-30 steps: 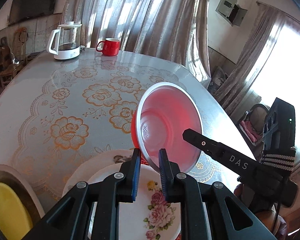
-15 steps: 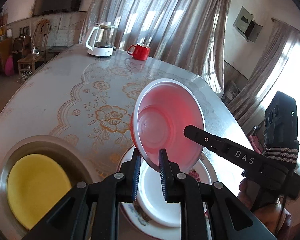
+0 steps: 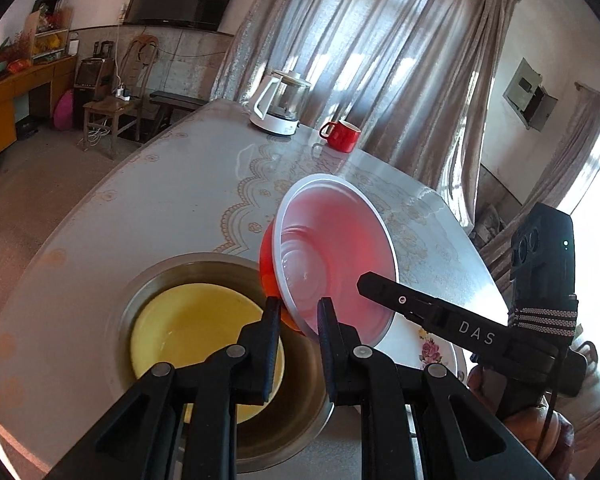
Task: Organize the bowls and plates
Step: 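Carry the red bowl over the steel bowl with the left gripper, then lower the red bowl into the yellow bowl and open the left gripper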
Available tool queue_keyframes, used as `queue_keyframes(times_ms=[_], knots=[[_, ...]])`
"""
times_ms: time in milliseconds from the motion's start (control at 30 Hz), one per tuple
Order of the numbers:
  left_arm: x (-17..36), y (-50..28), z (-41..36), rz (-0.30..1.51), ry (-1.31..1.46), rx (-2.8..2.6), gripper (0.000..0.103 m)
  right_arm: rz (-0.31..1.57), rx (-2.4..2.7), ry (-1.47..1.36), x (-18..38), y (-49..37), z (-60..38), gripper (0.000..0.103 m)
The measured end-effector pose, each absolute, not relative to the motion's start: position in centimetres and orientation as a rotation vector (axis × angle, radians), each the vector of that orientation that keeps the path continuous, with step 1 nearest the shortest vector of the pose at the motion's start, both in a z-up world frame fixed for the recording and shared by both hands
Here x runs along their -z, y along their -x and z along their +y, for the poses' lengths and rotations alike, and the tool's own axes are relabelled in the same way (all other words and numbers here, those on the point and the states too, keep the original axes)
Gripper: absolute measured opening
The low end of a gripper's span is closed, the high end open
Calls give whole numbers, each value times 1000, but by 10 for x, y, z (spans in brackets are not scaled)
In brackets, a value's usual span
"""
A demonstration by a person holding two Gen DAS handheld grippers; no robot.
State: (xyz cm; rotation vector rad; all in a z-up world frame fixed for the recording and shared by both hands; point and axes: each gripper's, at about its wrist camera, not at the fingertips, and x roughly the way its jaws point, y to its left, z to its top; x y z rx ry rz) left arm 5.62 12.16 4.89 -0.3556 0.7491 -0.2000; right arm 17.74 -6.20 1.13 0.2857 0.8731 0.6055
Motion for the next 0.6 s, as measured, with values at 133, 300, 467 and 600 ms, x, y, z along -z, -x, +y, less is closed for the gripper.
queue_keyframes(times_ms=[133,300,467,600], knots=[[-50,-46,144,734,386,164,18,903,-659,-263,-11,-176,-38,13],[-40,-32,163,750,414,132,18,954,-696,-218,-3,-173,-15,13],[-28,-21,174,776,441,113,18,999,-724,-182,5,-168,-2,14],[-19,-19,176,801,453,105,18,1025,-735,-160,11,-165,2,15]])
